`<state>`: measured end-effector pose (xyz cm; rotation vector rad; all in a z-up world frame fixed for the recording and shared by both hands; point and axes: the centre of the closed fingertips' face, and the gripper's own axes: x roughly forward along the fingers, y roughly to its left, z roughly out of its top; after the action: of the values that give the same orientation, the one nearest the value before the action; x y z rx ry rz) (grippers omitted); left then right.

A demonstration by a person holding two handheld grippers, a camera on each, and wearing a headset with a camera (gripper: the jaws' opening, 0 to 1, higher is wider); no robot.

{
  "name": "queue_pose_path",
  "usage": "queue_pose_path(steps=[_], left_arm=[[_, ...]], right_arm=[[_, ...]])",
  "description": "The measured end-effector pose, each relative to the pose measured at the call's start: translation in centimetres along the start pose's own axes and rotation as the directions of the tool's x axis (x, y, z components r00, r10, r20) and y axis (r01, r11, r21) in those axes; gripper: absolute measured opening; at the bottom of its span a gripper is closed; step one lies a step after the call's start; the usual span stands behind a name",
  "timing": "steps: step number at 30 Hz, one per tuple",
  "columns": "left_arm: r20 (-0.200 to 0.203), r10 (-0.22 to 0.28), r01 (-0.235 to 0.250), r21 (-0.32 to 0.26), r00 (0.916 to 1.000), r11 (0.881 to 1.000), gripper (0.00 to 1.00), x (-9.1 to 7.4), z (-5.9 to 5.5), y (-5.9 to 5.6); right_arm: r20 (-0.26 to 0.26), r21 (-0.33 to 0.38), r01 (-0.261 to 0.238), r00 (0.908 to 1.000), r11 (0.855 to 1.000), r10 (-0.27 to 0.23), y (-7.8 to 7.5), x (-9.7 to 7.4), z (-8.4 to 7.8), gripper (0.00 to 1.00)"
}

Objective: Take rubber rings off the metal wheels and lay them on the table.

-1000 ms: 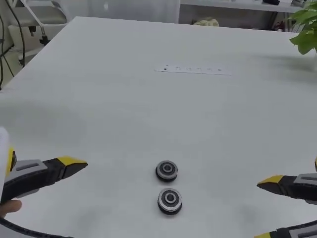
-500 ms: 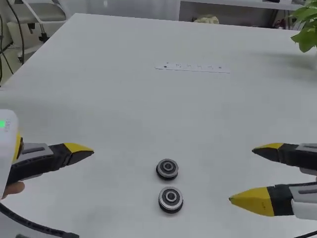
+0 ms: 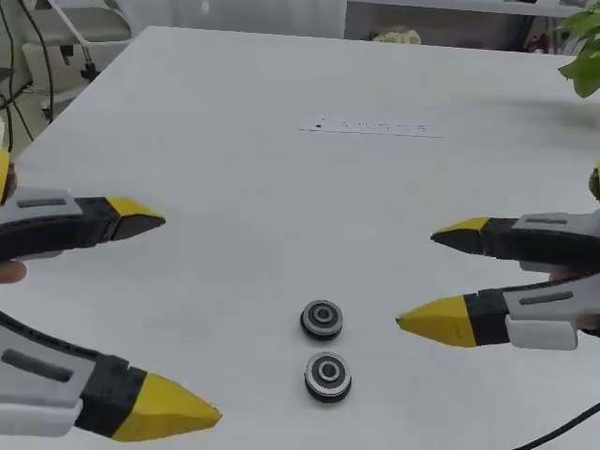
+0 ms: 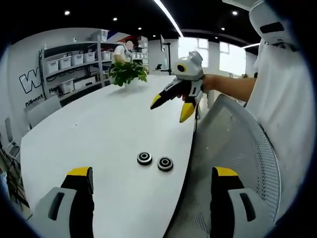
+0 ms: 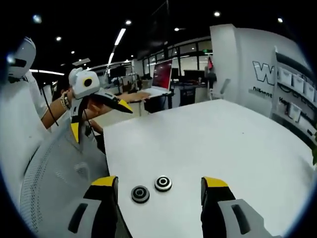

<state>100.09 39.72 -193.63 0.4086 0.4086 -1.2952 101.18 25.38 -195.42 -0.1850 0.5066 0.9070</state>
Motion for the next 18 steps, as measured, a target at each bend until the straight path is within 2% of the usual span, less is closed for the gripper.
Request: queue_pose_path(steps=[4, 7, 11, 13, 14, 15, 16, 17, 18], left_arm=[[0.028, -0.002, 0.002, 0.020, 0.9996, 1.000, 0.96, 0.4, 1.4, 0.4], [0.041, -0.015, 0.013, 0.043, 0.9991, 0.999, 0.95, 0.9, 2.2, 0.5], [0.028, -0.044, 0.042, 0.085, 0.9986, 0.996, 0.93, 2.0, 2.9, 0.4], [0.037, -0.062, 0.058, 0.097, 0.9974, 0.994, 0.93, 2.6, 3.5, 0.3], [0.041, -0.068, 0.064, 0.099, 0.9969, 0.993, 0.92, 2.9, 3.7, 0.2], [0.043, -0.072, 0.067, 0.101, 0.9964, 0.993, 0.92, 3.2, 4.0, 0.2], [0.056, -0.072, 0.066, 0.105, 0.9958, 0.992, 0.91, 3.7, 4.4, 0.2], [0.071, -0.070, 0.062, 0.109, 0.9951, 0.992, 0.91, 4.0, 4.7, 0.2], [0.096, -0.071, 0.060, 0.113, 0.9929, 0.992, 0.91, 4.5, 5.2, 0.1]], right_arm=[[0.012, -0.026, -0.028, 0.9995, 0.999, 0.028, 0.2, 1.0, 0.9, 0.65], [0.016, -0.041, -0.043, 0.9989, 0.998, 0.044, 0.3, 2.0, 1.1, 0.62], [0.019, -0.045, -0.075, 0.9970, 0.996, 0.076, 0.7, 3.6, 0.3, 0.56], [0.024, -0.004, -0.100, 0.9947, 0.995, 0.100, 1.2, 4.4, -0.4, 0.54], [0.010, 0.011, -0.113, 0.9935, 0.994, 0.113, 1.6, 4.7, -0.9, 0.51], [-0.039, 0.018, -0.131, 0.9906, 0.991, 0.131, 2.0, 4.8, -1.9, 0.50], [-0.094, -0.028, -0.145, 0.9854, 0.989, 0.142, 2.2, 4.9, -2.8, 0.48], [-0.122, -0.082, -0.148, 0.9829, 0.985, 0.138, 2.2, 5.2, -3.5, 0.47], [-0.143, -0.095, -0.153, 0.9800, 0.984, 0.138, 2.3, 5.4, -4.1, 0.46]])
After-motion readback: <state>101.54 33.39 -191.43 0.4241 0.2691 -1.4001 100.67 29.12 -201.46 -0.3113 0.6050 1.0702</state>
